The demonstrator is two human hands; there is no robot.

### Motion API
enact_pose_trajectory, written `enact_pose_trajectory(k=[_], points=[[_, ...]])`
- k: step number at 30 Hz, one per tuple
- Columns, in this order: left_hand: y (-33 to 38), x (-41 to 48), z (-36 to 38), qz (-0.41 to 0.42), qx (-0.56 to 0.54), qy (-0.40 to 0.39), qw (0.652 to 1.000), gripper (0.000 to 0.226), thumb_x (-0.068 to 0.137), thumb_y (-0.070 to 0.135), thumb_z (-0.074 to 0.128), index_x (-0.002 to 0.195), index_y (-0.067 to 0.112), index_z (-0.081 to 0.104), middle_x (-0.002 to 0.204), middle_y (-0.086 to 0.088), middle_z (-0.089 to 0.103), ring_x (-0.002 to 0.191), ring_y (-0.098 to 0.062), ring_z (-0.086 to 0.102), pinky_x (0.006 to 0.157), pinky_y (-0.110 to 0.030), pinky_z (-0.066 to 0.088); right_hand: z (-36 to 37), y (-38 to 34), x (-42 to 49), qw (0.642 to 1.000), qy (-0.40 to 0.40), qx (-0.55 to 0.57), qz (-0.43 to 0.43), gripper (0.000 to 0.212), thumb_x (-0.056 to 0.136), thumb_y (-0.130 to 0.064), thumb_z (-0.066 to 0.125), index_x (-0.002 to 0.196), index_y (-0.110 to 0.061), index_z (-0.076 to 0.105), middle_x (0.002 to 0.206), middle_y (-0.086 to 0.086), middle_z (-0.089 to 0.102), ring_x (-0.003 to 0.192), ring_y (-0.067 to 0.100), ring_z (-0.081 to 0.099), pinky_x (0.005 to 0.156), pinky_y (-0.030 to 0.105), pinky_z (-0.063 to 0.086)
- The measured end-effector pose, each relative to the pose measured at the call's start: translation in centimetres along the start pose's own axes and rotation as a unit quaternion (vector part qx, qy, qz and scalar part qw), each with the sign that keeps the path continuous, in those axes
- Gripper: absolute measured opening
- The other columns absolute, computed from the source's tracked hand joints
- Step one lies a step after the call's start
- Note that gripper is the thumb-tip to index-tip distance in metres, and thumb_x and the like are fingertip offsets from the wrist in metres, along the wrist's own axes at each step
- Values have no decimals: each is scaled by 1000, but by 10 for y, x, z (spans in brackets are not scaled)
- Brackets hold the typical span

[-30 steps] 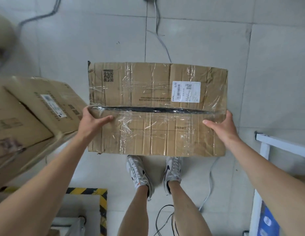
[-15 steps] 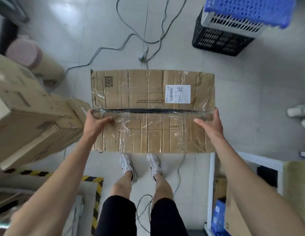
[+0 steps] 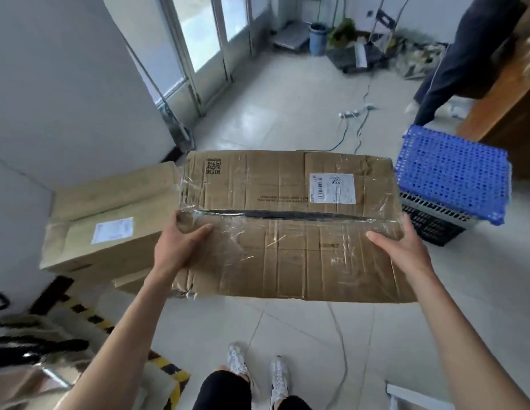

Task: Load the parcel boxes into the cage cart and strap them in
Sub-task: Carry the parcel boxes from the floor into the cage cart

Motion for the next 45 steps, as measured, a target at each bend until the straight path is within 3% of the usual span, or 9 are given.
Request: enact_pose_trajectory(k=[8,17,21,24,28,33,36,42,45], points=[[-47,-42,-167,-13,-52,120,991,75,64,66,83,120,28,52,112,3,66,99,-25,65,89,-47,53,77,-145,-45,988,-68,-6,-138,111,73,-61,77,158,-37,10,163,-5,27,147,27,33,114,50,33],[-252,-193,-392,-150,-88,313,934,86,43,82,76,109,32,55,104,7,70,96,-21,66,93,-47,52,299,-297,-222,926,-229,-85,-287,108,74,-69,72,157,-35,11,161,0,33,142,32,40,110,56,39],[-367,-314,-467,-224,-94,377,894,89,46,77,77,117,29,56,114,2,71,105,-25,66,100,-49,49,419,-302,-350,886,-321,-113,-315,115,70,-71,74,158,-36,10,162,-2,31,143,31,38,111,55,36],[-448,-402,-502,-280,-93,408,864,86,45,73,76,116,27,57,108,2,72,97,-21,67,89,-40,52,502,-275,-447,855,-390,-143,-311,115,70,-69,75,159,-34,10,160,0,35,142,30,40,109,49,38],[-548,-492,-521,-357,-122,412,830,80,66,39,91,133,17,53,124,-10,67,92,-16,64,80,-30,47,583,-224,-554,824,-445,-196,-292,112,73,-62,78,159,-30,14,156,4,42,136,32,46,104,46,42],[-628,-551,-521,-424,-181,410,787,100,66,46,89,148,14,42,147,-16,51,130,-33,52,110,-49,41,627,-227,-626,812,-423,-244,-321,112,68,-71,75,157,-38,16,146,2,54,125,34,56,81,41,40],[-644,-542,-542,-425,-183,421,780,110,56,65,76,150,22,39,148,-11,52,129,-32,53,106,-46,43,654,-258,-646,806,-419,-248,-336,107,66,-73,73,153,-41,20,142,0,57,123,32,58,94,47,45],[-686,-493,-621,-425,-141,427,786,98,64,67,75,147,29,42,140,-2,59,124,-30,56,99,-42,39,723,-309,-682,809,-398,-237,-363,105,66,-76,71,152,-40,23,141,3,57,124,36,57,103,58,42],[-725,-458,-668,-390,-145,440,795,68,75,51,82,132,31,52,123,1,64,92,-10,61,77,-28,41,774,-339,-701,809,-378,-246,-376,107,68,-77,69,155,-38,20,147,4,53,129,38,52,104,58,38]])
Point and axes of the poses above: each hand's wrist, its own x-axis towards the middle knuckle, its own z-axis out of the palm, y = z × x, the point moved 9 cm from there along x, towards the middle knuckle
